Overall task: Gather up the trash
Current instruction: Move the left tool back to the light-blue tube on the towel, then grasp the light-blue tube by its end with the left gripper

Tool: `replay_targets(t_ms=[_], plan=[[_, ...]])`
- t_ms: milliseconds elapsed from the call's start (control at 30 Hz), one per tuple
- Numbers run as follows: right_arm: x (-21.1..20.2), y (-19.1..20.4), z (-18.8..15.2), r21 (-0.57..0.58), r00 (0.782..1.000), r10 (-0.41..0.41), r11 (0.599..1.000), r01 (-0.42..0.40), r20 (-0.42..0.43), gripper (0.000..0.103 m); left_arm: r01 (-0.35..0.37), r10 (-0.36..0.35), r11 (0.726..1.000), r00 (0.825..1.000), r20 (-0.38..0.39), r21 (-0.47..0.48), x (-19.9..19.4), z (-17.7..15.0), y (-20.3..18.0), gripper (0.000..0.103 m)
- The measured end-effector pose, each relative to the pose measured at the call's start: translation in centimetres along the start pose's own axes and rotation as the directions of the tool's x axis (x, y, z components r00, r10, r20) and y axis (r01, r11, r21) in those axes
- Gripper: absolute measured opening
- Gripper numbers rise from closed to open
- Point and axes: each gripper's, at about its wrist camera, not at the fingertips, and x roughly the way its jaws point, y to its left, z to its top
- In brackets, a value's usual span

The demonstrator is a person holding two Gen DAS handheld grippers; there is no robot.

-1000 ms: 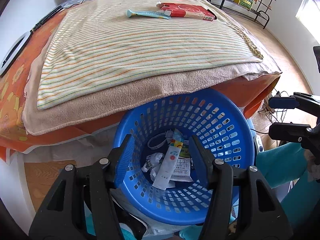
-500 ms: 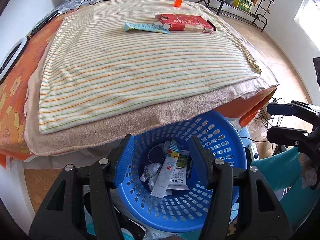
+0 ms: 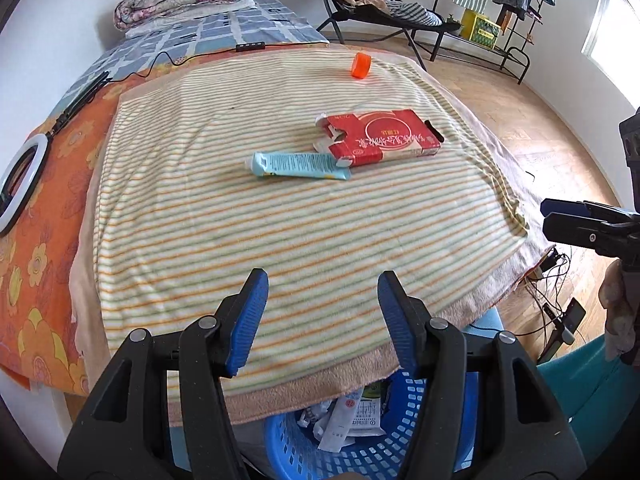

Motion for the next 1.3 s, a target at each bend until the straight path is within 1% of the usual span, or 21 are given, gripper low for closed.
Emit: replay_targets(t_ms=[67,167,333,400,433,467,567,633,667,767,833,867,1067,1200,1300], plan=[[0.3,-0.9,1.6,0.013,1.000,-0.003,1.000,0.003,0.011,0.088,0.018,-0.018,1.000,1.000,0.002,-0.003,0.7,1.5,0.1,0.059],[0.7,-2.0,3.9,0.024,0.999,-0.024,0.999,0.024,0.039,0.088,0.019,-0.019,1.000,1.000,0.012,-0.010,1.9,3.7,0.5,0.059],[2.2,-3.7,7.0,0.068,0.999,0.007,0.998,-0.011,0.051,0.087,0.058,-0.058,0.997,0.998,0.002,-0.059,4.2,6.5,1.8,0.059],[3.0,-4.6,7.9,0.105,0.998,0.035,0.994,-0.040,0.046,0.084,0.054,-0.055,0.996,0.999,-0.004,-0.074,5.1,7.4,2.3,0.059],[3.5,-5.0,8.3,0.123,0.998,0.044,0.991,-0.049,0.044,0.081,0.052,-0.052,0.996,0.999,-0.002,-0.076,5.5,7.8,2.5,0.059],[3.9,-5.5,8.8,0.136,0.998,0.048,0.989,-0.053,0.044,0.079,0.049,-0.049,0.996,0.999,0.000,-0.076,5.9,8.2,2.6,0.059],[5.1,-6.4,10.2,0.149,0.998,0.035,0.988,-0.041,0.045,0.078,0.034,-0.035,0.996,0.999,-0.003,-0.078,7.3,9.4,3.0,0.059],[5.9,-6.9,11.0,0.151,0.999,0.024,0.988,-0.030,0.042,0.076,0.045,-0.046,0.995,0.999,-0.012,-0.095,8.4,10.1,3.4,0.059],[6.2,-7.2,11.3,0.156,0.999,0.020,0.987,-0.026,0.041,0.073,0.048,-0.050,0.993,0.999,-0.018,-0.107,8.9,10.5,3.6,0.059],[7.4,-8.3,12.2,0.198,0.999,0.041,0.979,-0.046,0.030,0.070,0.069,-0.074,0.986,0.997,-0.026,-0.154,10.3,11.5,4.2,0.059],[8.1,-8.9,12.6,0.230,0.998,0.065,0.971,-0.068,0.024,0.070,0.092,-0.100,0.980,0.994,-0.036,-0.178,11.1,12.1,4.5,0.059],[8.5,-9.0,12.8,0.234,0.997,0.069,0.970,-0.071,0.018,0.070,0.091,-0.100,0.979,0.994,-0.039,-0.184,11.5,12.3,4.5,0.059],[10.1,-9.6,13.5,0.240,0.998,0.058,0.969,-0.057,0.004,0.067,0.103,-0.120,0.972,0.990,-0.069,-0.209,13.3,12.4,5.2,0.059],[11.3,-10.1,13.6,0.258,0.998,0.064,0.964,-0.059,-0.012,0.067,0.077,-0.100,0.972,0.990,-0.096,-0.221,14.1,12.2,5.6,0.059],[12.1,-10.3,13.4,0.266,0.998,0.066,0.962,-0.057,-0.024,0.066,0.097,-0.132,0.959,0.985,-0.115,-0.267,14.7,11.8,6.4,0.059]])
